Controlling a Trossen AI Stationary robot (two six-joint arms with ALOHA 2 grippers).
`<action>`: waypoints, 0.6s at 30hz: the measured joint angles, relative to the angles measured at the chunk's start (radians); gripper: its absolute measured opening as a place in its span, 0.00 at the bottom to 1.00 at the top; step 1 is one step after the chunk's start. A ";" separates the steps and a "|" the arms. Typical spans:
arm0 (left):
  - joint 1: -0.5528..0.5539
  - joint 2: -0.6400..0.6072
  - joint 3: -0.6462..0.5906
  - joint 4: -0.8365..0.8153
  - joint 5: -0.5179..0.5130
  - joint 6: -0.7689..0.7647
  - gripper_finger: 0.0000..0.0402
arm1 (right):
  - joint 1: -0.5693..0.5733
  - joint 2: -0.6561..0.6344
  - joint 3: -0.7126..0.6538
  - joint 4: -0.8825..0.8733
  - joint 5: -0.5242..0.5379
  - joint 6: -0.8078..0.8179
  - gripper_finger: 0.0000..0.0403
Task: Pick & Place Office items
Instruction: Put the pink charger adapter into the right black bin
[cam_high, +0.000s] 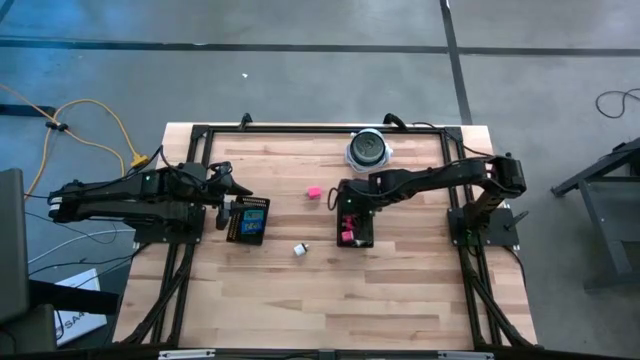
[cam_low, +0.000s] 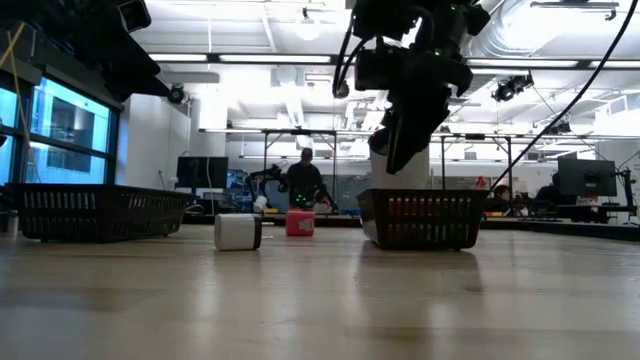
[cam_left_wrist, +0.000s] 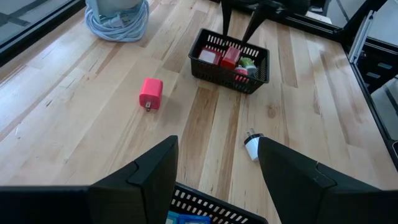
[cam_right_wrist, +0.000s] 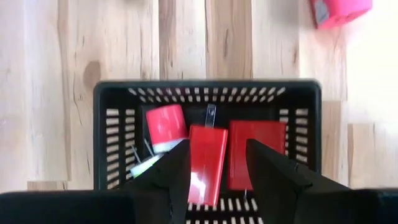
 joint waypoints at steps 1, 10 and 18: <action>0.000 0.000 0.000 0.000 0.000 0.000 0.54 | 0.000 0.000 0.000 0.012 0.000 -0.008 0.35; 0.000 0.000 0.000 0.000 0.000 0.000 0.54 | -0.001 0.000 0.000 0.116 -0.002 -0.077 0.35; 0.000 0.000 0.000 0.000 0.000 0.000 0.54 | -0.042 0.000 0.067 0.109 -0.006 -0.136 0.35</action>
